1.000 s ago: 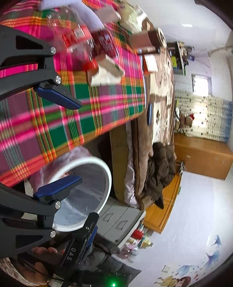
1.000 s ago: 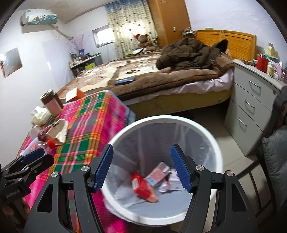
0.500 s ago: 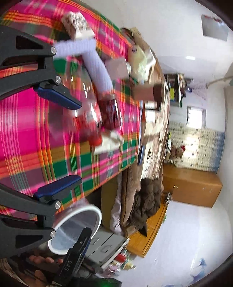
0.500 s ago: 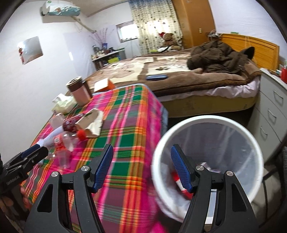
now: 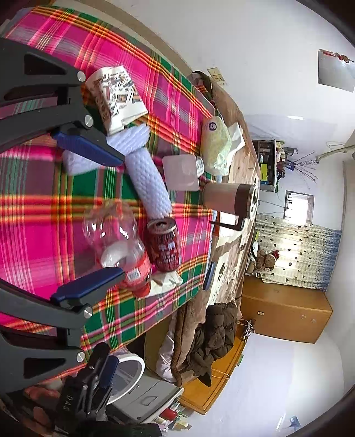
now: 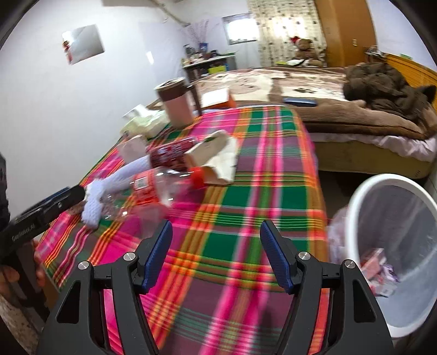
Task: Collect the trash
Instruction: 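Move both tools back over the plaid cloth toward the bottle and cup, then grasp the clear plastic cup with the right tool while the left tool grasps the red-capped bottle, then carry the bottle and cup over the white wastebasket with both tools, then open both tools to drop the bottle and cup into the wastebasket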
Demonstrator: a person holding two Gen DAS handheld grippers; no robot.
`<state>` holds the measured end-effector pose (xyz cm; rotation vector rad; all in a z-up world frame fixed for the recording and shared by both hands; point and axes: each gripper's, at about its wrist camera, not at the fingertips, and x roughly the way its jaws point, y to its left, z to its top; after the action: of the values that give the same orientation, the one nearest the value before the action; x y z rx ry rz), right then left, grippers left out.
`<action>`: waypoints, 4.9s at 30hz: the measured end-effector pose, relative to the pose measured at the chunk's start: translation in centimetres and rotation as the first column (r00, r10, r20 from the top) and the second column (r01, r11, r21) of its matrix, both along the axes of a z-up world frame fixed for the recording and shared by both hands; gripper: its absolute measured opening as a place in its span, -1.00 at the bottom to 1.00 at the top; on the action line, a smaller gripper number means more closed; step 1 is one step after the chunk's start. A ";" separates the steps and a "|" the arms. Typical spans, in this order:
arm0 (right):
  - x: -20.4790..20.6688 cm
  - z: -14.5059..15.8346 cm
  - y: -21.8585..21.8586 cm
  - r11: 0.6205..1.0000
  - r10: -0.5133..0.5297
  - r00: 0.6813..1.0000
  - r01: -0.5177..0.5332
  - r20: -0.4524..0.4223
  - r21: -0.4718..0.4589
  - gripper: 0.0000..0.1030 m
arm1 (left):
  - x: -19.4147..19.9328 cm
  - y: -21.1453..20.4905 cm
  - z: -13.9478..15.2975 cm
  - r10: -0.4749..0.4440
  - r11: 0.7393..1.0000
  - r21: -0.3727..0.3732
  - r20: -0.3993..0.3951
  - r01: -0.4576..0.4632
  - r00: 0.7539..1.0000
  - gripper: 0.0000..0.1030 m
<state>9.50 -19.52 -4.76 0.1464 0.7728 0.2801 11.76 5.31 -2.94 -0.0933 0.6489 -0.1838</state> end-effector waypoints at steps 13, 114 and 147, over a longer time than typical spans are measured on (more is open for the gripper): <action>1.9 -1.7 5.9 0.989 0.137 0.988 -0.140 -0.064 -0.039 0.32 | 1.6 1.6 -0.6 -0.049 0.999 -0.023 -0.030 0.049 0.998 0.51; -3.4 3.9 -11.3 0.964 -0.258 0.961 0.263 0.096 -0.035 -0.42 | 0.2 -18.4 2.8 -0.453 0.888 0.048 -0.070 0.456 0.889 0.29; -3.6 -0.4 -22.5 0.898 -0.436 0.898 0.429 -0.055 -0.101 -0.41 | 0.9 -34.1 -1.4 -0.599 0.791 0.013 -0.188 0.612 0.779 0.30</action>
<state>5.89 -42.00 -5.18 0.2437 0.8055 -0.1849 12.62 -28.77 -4.31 0.1820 0.8475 -0.7882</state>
